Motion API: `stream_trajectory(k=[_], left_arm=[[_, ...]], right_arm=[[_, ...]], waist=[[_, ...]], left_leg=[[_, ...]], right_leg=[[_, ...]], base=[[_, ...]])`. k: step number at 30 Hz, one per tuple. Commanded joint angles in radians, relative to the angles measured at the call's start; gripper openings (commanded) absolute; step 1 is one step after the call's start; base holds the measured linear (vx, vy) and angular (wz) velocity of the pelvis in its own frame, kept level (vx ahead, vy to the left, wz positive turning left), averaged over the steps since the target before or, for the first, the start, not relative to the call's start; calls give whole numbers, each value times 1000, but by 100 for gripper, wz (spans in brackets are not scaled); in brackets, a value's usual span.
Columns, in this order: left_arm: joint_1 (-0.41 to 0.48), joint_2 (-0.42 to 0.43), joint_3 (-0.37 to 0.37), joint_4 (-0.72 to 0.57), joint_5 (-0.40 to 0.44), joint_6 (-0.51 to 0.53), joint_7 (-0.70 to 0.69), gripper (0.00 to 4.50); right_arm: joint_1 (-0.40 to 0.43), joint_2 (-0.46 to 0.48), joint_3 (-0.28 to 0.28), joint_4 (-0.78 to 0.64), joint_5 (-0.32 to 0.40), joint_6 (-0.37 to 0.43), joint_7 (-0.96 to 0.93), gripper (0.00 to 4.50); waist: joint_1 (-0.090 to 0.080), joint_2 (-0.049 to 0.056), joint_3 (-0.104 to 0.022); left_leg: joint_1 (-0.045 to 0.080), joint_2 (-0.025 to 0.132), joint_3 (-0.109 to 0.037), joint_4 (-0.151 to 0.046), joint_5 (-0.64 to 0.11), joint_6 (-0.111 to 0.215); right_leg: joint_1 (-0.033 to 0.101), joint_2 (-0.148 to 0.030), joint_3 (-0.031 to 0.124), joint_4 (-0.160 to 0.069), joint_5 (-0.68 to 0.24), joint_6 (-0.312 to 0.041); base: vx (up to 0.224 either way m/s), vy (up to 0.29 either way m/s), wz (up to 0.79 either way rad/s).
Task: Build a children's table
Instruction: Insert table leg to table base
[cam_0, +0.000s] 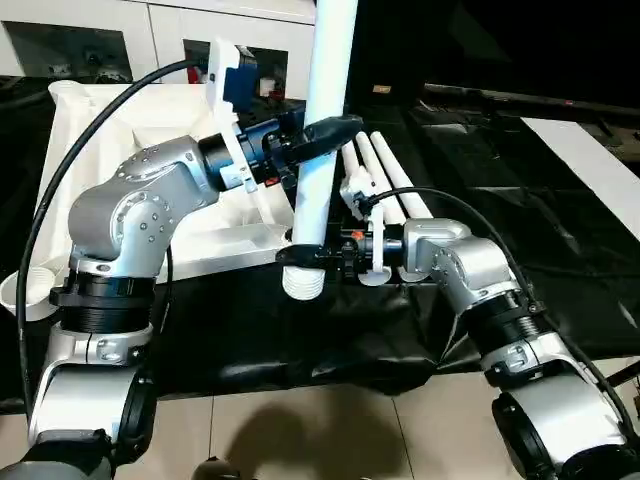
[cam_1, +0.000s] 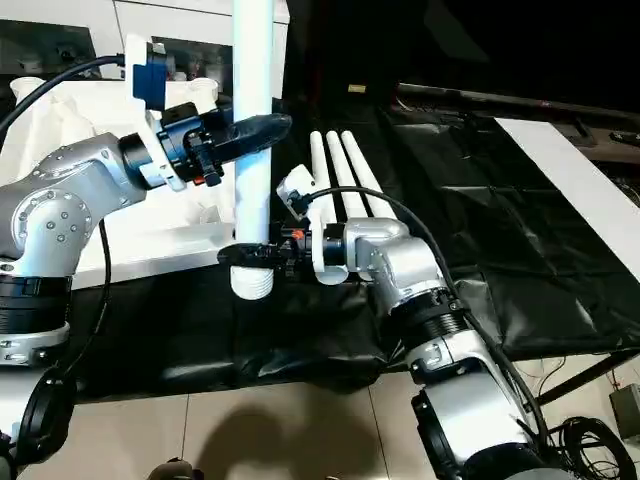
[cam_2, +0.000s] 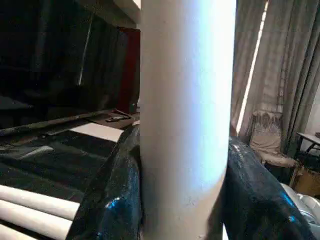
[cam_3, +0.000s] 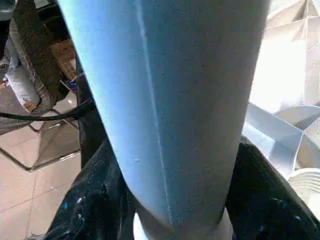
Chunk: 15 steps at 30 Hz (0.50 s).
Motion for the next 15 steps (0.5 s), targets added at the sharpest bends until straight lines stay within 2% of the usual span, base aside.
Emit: stream_trajectory(k=[1, 6, 8, 9, 11, 12, 13, 14, 15], left_arm=[[-30, -7, -4, -20, -16, 10, -5, 173], [-29, -7, 1, -19, -11, 8, 5, 173], [-35, -11, 12, -8, -17, 31, 30, 243], [-35, -11, 24, -7, -45, 76, 37, 243], [-31, -15, 34, -12, -60, 87, 45, 250], [-27, -19, 39, -15, -61, 79, 47, 279], [-20, -41, 63, -10, -56, 29, 73, 289], [-20, -41, 63, -10, -56, 29, 73, 289], [-15, -67, 98, 1, -68, -18, 90, 297]], right_arm=[[-20, -8, -33, 15, 17, 9, -8, 209], [-18, -4, -41, 14, 21, 10, -14, 201], [-17, -2, -50, 13, 26, 9, -23, 198], [-14, 2, -71, 11, 38, 10, -41, 198], [-11, 6, -95, 4, 56, 15, -56, 196], [-9, 9, -108, 0, 65, 17, -63, 195], [-5, 15, -136, -10, 87, 19, -79, 194], [-5, 15, -136, -10, 87, 19, -79, 194], [-3, 22, -168, -22, 115, 22, -91, 193]], waist=[[-1, 29, -80], [-1, 32, -80], [0, 31, -80], [0, 34, -81], [-1, 32, -80], [0, 32, -81], [0, 31, -81], [2, 33, -81], [3, 31, -80]], left_leg=[[15, 14, -2, -60, -63, -19], [16, 15, -2, -61, -68, -23], [16, 14, -2, -61, -68, -24], [16, 13, -2, -60, -70, -26], [16, 14, -2, -60, -69, -25], [15, 13, -2, -60, -68, -24], [15, 14, -2, -60, -67, -22], [17, 15, -1, -60, -68, -21], [17, 15, -1, -60, -69, -22]], right_leg=[[66, -87, 52, -54, 66, -196], [65, -86, 52, -54, 64, -196], [66, -86, 53, -54, 69, -197], [66, -86, 53, -53, 70, -198], [65, -85, 52, -53, 72, -202], [67, -86, 53, -53, 78, -206], [67, -85, 53, -53, 81, -206], [66, -87, 54, -55, 84, -208], [66, -87, 53, -55, 82, -208]], base=[[0, 0, 0], [0, 0, 0], [0, 0, 0], [0, 0, 0], [0, 0, 0], [0, 0, 0], [0, 0, 0], [0, 0, 0], [0, 0, 0]])
